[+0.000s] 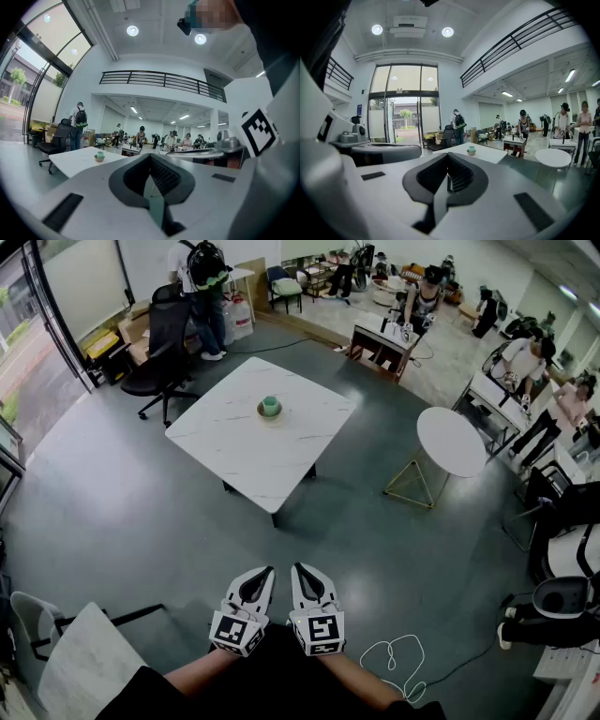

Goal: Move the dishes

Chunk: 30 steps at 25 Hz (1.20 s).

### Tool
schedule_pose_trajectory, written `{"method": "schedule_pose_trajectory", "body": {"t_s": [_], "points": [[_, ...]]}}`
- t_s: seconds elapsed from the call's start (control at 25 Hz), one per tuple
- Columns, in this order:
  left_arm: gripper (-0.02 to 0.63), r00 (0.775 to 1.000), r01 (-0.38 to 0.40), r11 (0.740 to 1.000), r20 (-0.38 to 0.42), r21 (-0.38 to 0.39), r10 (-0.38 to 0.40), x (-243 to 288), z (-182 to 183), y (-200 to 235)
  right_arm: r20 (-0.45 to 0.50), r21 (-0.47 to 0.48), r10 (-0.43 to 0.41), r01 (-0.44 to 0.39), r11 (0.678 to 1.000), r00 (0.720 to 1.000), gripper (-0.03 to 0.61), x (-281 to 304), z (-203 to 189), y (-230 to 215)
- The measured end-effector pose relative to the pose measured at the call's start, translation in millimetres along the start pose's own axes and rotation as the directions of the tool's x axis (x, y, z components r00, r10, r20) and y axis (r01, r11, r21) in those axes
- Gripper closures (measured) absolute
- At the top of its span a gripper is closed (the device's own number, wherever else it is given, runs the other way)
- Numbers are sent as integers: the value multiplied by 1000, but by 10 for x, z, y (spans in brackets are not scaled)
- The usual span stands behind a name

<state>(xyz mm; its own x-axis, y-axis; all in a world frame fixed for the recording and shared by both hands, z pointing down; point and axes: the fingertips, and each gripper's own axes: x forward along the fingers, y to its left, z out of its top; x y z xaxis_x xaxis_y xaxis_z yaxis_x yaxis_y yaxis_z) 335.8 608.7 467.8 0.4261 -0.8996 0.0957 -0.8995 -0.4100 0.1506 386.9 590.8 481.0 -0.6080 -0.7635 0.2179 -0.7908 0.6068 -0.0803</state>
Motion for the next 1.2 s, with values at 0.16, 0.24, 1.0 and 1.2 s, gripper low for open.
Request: {"method": "schedule_pose_trajectory", "body": {"t_s": [0.16,0.24,1.0,1.2], "points": [[597,999,-29,999,-17,-25,29,86,-120,-39,-5,3,-2,2,1000,1000,561,-5,25,-143],[597,999,-39,998,-25,-44,38,94,-126,77,10,14,-9,9,1000,1000,561,73,76,-145],[597,997,-75,975,-26,-211,72,463,27,2184,-146,61,-43,52,997,988,560,2034,126,227],[597,1000,6,979,-16,-205,-9,597,233,2895,-107,60,-77,84,995,991,560,2837,408,499]]}}
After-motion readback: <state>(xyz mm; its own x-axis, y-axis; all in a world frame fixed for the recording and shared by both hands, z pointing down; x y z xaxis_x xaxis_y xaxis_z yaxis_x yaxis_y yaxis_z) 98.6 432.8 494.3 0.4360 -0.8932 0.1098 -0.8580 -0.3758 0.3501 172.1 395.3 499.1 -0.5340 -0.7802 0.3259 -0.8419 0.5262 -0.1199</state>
